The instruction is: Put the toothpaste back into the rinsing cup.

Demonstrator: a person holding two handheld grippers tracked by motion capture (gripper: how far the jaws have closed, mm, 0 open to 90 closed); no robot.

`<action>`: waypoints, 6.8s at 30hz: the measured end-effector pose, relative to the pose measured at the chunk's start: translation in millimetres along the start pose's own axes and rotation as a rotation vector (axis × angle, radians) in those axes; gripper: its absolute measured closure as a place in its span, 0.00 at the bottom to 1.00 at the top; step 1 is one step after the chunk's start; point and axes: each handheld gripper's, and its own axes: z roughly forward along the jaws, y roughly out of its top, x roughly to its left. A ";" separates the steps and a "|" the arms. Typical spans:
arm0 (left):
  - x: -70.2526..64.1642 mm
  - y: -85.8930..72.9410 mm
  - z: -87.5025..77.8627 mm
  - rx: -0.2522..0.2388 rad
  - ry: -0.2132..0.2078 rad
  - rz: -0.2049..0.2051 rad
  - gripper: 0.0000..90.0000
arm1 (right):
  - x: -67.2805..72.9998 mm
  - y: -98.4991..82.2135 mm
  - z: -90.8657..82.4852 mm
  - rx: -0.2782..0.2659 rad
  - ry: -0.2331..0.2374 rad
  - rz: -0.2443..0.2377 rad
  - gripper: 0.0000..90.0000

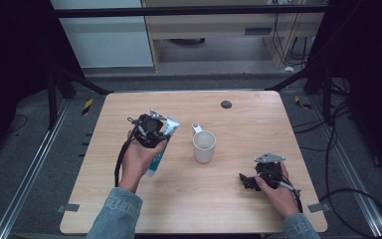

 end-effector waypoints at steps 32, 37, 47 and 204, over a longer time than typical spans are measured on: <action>-38.2 56.8 -21.1 -0.147 0.002 0.045 0.87 | 0.0 0.0 0.0 0.001 0.000 -0.001 0.00; -44.4 68.9 -26.4 -0.166 0.005 0.063 0.87 | 0.1 0.0 0.1 0.000 0.000 0.001 0.00; -54.5 88.3 -30.7 -0.199 0.007 0.078 0.87 | 0.0 -0.1 0.0 0.002 0.001 0.000 0.00; -85.3 20.6 77.2 -0.452 0.048 -0.052 0.86 | -0.1 -0.1 0.1 -0.001 -0.001 -0.002 0.00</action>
